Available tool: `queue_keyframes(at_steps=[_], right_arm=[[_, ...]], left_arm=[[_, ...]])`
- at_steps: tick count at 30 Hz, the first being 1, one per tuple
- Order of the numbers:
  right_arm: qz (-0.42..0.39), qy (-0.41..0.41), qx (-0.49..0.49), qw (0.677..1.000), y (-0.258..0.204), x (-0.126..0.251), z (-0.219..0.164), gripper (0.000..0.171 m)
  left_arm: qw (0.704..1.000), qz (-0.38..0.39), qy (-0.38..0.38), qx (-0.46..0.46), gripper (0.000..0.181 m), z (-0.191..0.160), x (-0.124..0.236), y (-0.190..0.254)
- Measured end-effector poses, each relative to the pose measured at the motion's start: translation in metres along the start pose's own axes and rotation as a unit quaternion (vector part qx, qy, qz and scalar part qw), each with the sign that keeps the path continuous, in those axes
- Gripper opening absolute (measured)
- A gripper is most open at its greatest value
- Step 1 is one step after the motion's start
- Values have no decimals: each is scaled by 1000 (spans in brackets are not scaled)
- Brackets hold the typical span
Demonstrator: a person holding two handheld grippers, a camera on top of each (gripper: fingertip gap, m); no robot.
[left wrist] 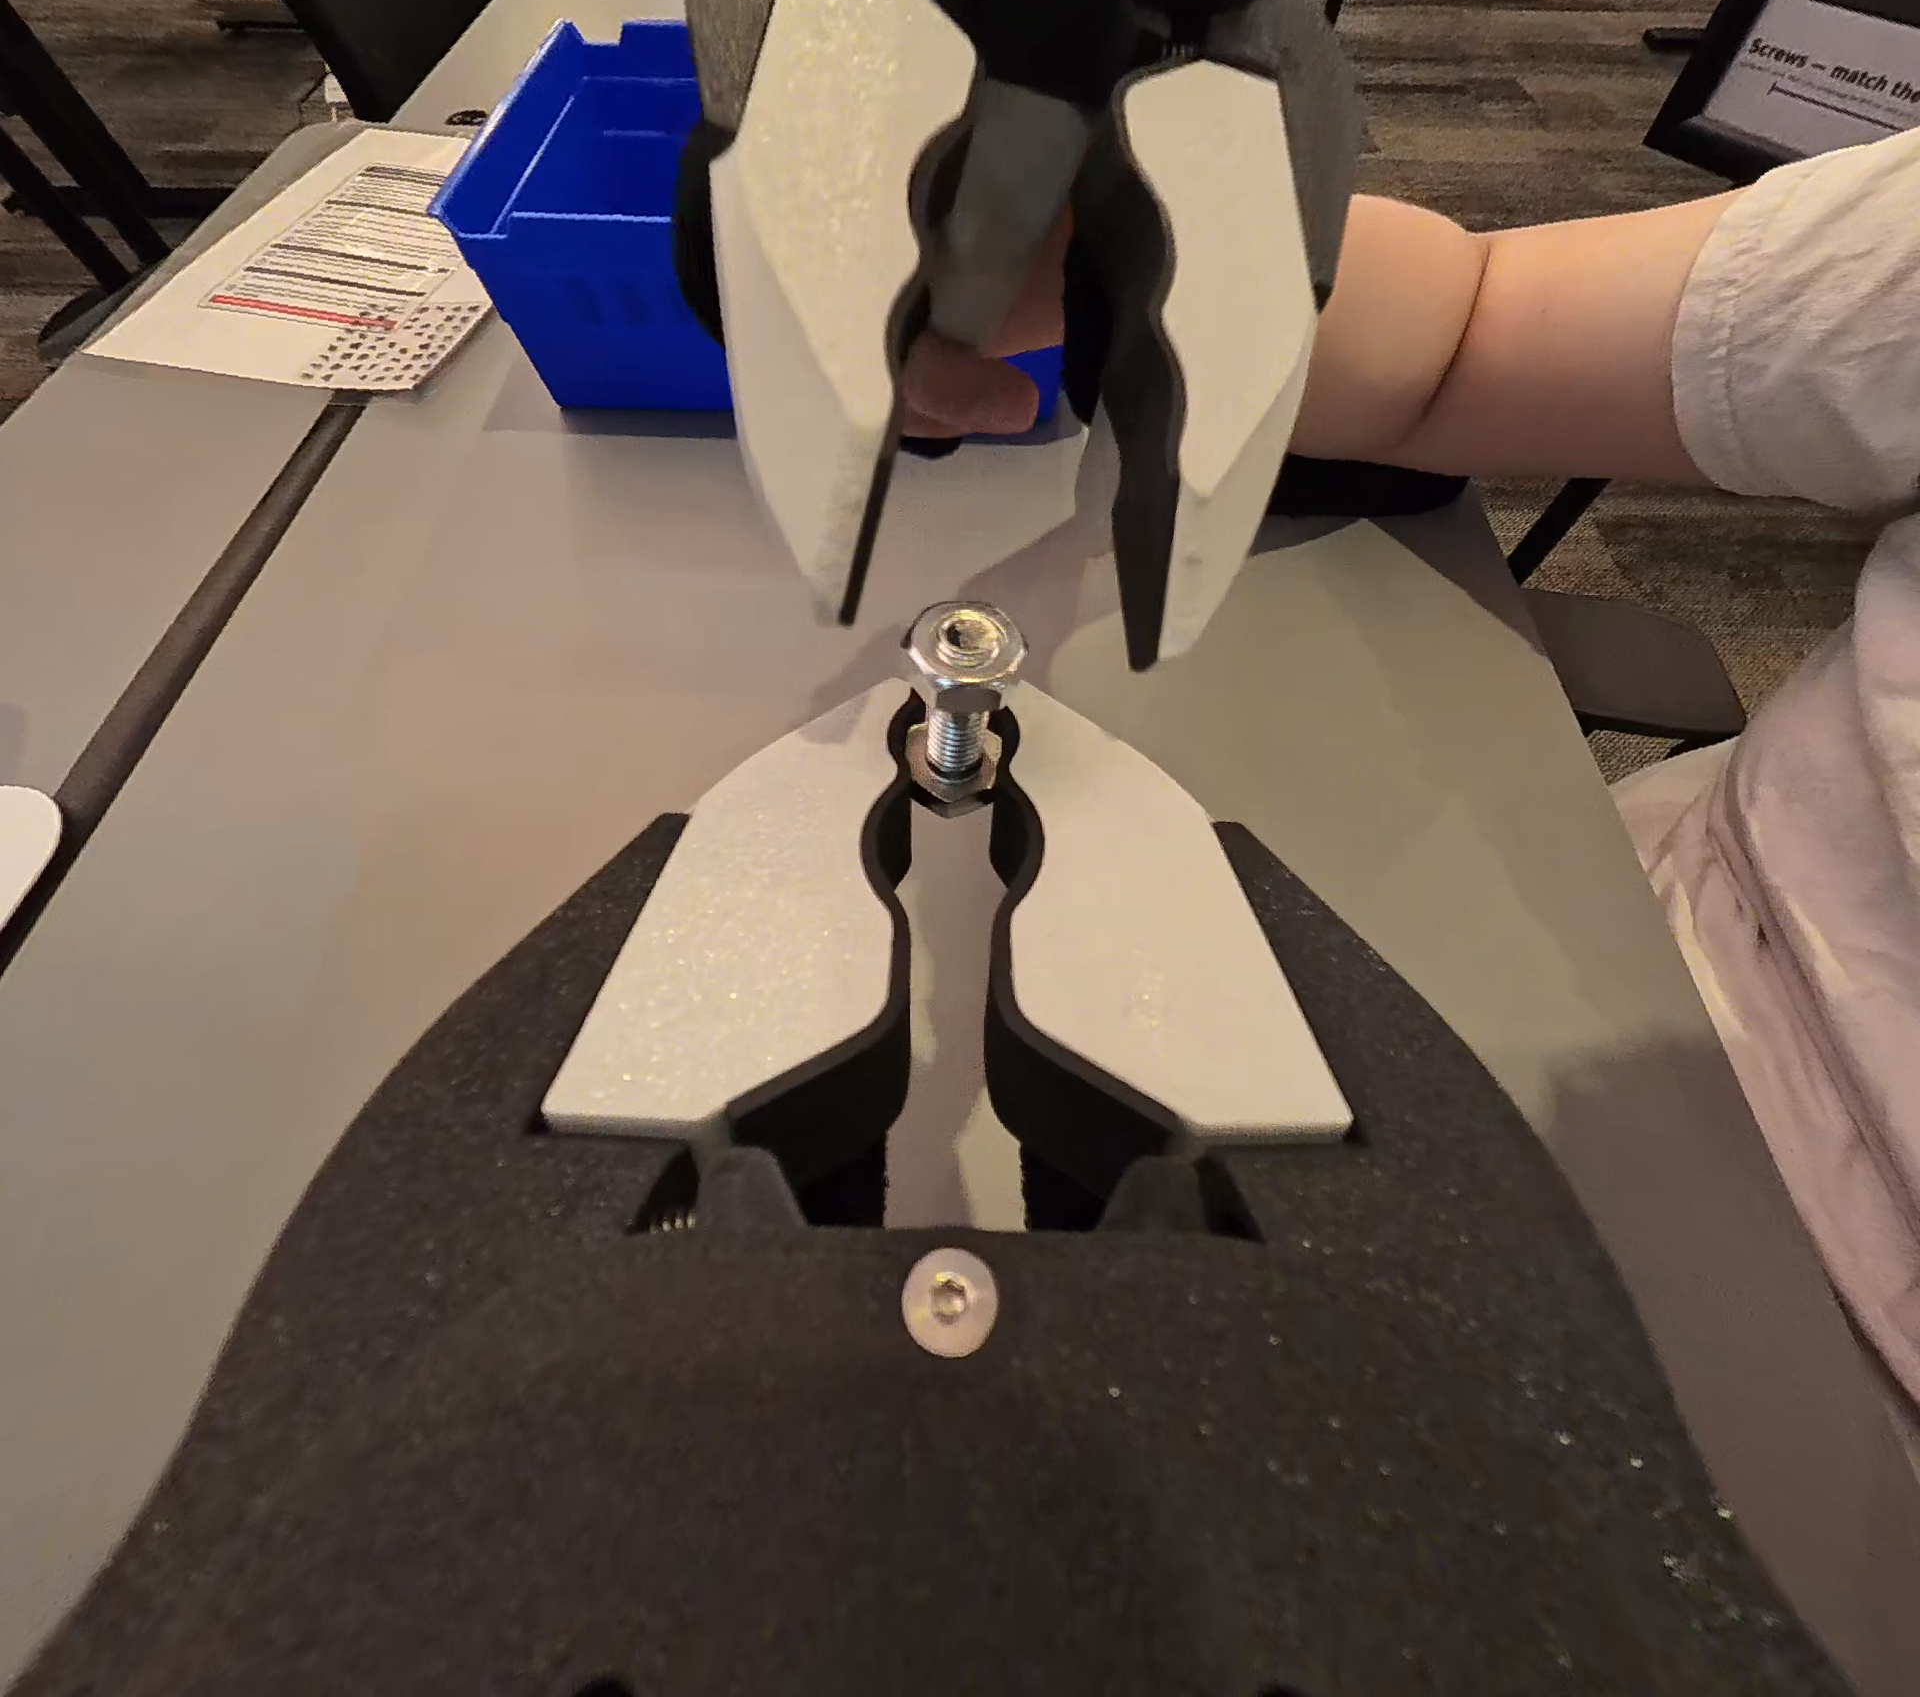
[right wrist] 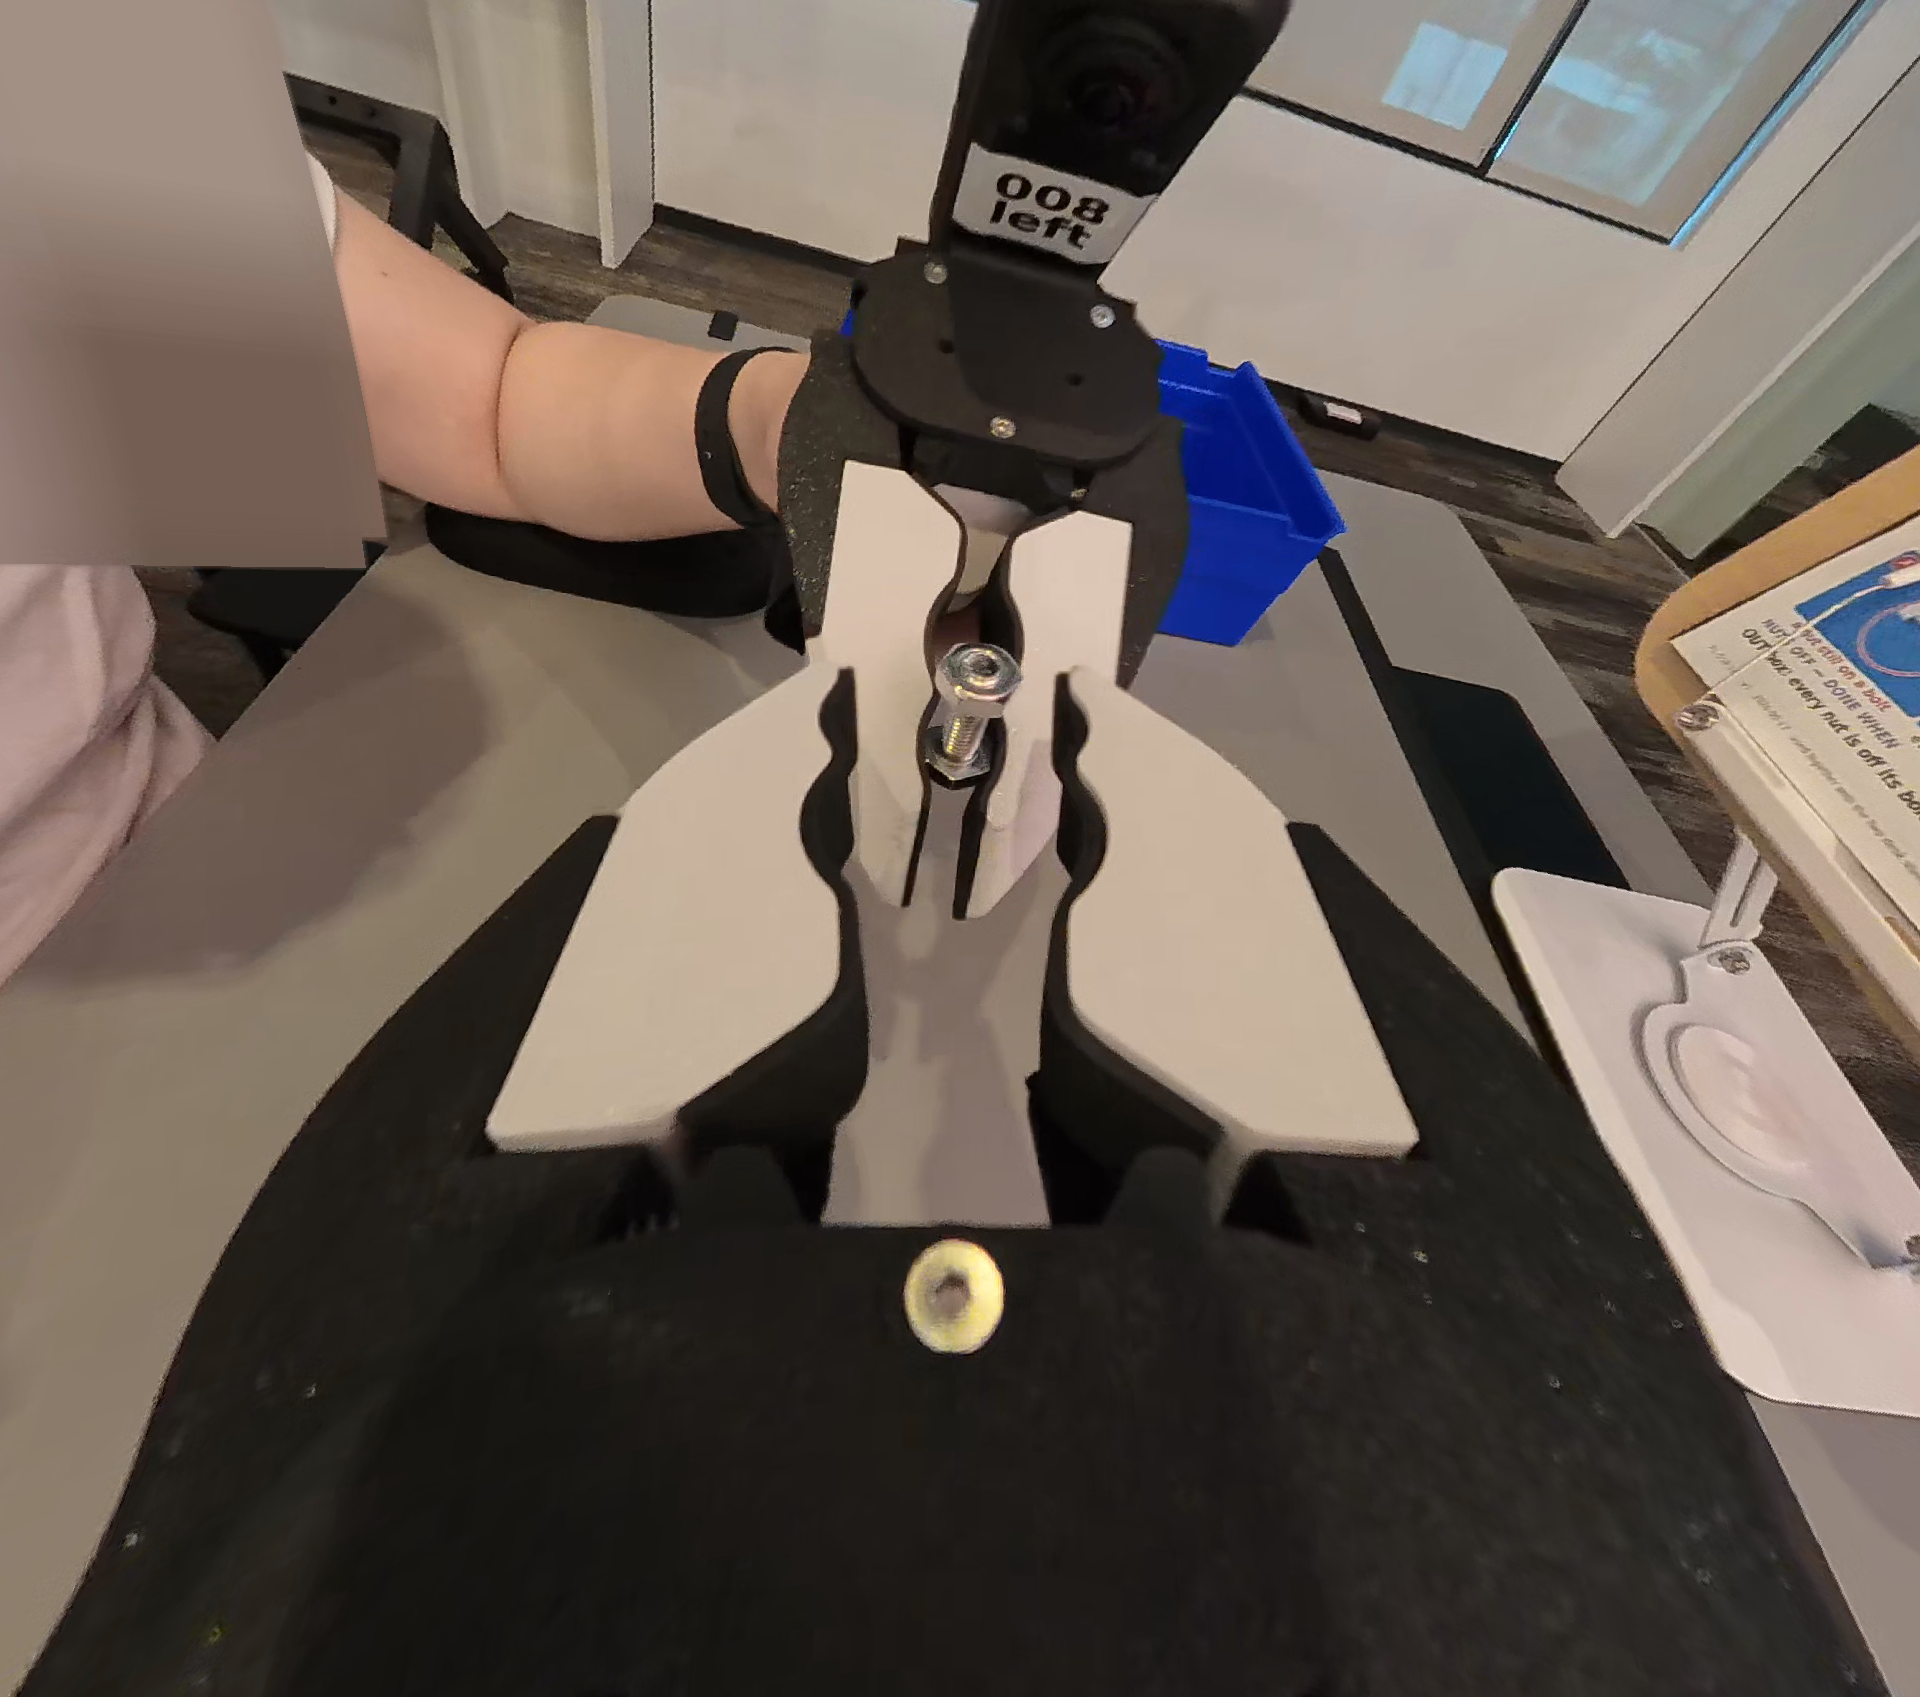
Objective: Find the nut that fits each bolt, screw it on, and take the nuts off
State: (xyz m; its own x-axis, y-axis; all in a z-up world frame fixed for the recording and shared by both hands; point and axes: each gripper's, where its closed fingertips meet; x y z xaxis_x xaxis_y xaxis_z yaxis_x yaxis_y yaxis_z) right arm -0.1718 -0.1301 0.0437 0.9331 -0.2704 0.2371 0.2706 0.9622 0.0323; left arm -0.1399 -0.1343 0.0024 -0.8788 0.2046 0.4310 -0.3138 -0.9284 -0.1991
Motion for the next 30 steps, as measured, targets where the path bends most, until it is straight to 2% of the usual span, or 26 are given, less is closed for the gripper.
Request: queue_keyframes(at_steps=[4, 7, 10, 13, 18, 19, 20, 21, 27, 30], right_arm=[[0, -21, 17, 1000, -4, -3, -6, 37], [14, -39, 7, 999, -6, 3, -9, 15], [4, -16, -4, 1000, -1, 3, -3, 21], [-10, -10, 2, 1000, 3, -2, -3, 38], [1, -28, 18, 999, -4, -1, -6, 37], [4, -33, 17, 999, -4, 1, -7, 33], [19, -36, 12, 999, -8, 4, -7, 20], [24, -30, 6, 999, -8, 6, -4, 18], [8, 5, -16, 1000, 0, 3, 3, 35], [24, -13, -10, 1000, -7, 0, -2, 34]], left_arm=[[1000, 7, -1, 0, 9, -1, 2, -3], [1000, 10, 2, 6, 9, -1, 4, -6], [1000, 2, -2, 5, 9, -2, 2, -2], [1000, -3, -7, -2, 9, -2, -1, 2], [1000, 7, -4, 3, 9, -2, 2, -3], [1000, 11, -3, 6, 9, -2, 3, -5], [1000, 14, -1, 8, 9, -2, 4, -7], [1000, 13, 2, 12, 9, -1, 5, -7], [1000, -4, -3, 2, 9, 0, -1, 2], [1000, 0, -4, 0, 9, 0, -1, 1]])
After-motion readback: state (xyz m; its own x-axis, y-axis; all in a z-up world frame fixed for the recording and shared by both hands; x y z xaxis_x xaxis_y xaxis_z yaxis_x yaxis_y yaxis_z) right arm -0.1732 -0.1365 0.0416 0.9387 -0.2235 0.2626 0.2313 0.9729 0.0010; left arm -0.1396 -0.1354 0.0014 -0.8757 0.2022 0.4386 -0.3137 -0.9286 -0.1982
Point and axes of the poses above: each gripper's, where its closed fingertips meet, x back along the fingers, z out of its top, y = z × x across the jaws, and after that the axes turned 13 degrees about -x, right-handed
